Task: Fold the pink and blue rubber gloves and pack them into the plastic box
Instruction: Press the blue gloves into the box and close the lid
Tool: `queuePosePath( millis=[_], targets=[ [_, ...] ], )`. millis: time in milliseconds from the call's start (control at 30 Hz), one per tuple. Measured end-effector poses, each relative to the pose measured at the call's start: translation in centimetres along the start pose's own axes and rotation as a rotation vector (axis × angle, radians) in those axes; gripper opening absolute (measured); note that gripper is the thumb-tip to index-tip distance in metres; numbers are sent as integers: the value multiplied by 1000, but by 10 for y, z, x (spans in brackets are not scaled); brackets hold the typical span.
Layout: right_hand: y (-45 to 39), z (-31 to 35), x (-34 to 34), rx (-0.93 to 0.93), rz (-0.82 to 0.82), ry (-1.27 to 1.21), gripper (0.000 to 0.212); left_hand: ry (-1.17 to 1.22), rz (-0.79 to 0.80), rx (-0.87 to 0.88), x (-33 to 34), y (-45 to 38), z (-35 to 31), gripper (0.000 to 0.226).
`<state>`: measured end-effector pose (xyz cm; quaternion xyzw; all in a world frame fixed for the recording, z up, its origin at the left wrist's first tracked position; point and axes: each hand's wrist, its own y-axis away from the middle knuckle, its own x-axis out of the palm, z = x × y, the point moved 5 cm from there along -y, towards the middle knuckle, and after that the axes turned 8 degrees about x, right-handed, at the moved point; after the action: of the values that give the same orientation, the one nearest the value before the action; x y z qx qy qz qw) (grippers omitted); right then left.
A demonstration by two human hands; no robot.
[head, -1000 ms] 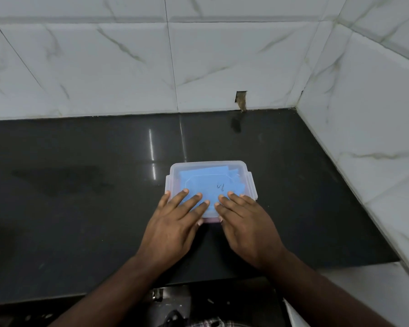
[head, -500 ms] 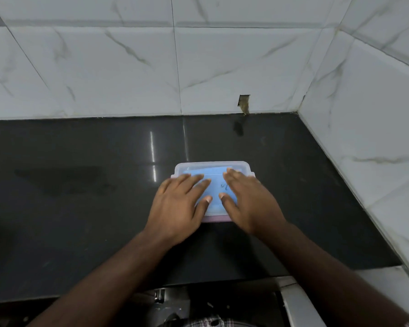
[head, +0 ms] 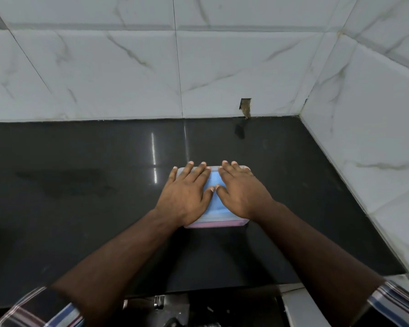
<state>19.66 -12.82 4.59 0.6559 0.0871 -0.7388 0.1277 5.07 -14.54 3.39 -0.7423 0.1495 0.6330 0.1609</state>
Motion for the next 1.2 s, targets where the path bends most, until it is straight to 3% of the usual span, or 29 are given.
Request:
queuePosePath(
  millis=[100, 233, 400, 633, 867, 1200],
  targets=[
    [9, -2, -6, 17, -9, -83, 55, 63, -99, 21, -11, 4, -1, 74],
    [56, 2, -13, -71, -294, -110, 35, 160, -215, 101, -12, 42, -11, 58],
    [84, -3, 10, -89, -181, -50, 39, 47, -300, 260, 1, 74, -16, 37],
    [23, -12, 11, -88, -212, -162, 32, 56, -325, 200, 0, 28, 10, 29],
    [-56, -16, 4, -43, -146, -178, 35, 265, -246, 86, -3, -37, 58, 31],
    [-88, -17, -3, 7, -78, -149, 40, 288, -223, 51, -6, -66, 73, 34]
  ],
)
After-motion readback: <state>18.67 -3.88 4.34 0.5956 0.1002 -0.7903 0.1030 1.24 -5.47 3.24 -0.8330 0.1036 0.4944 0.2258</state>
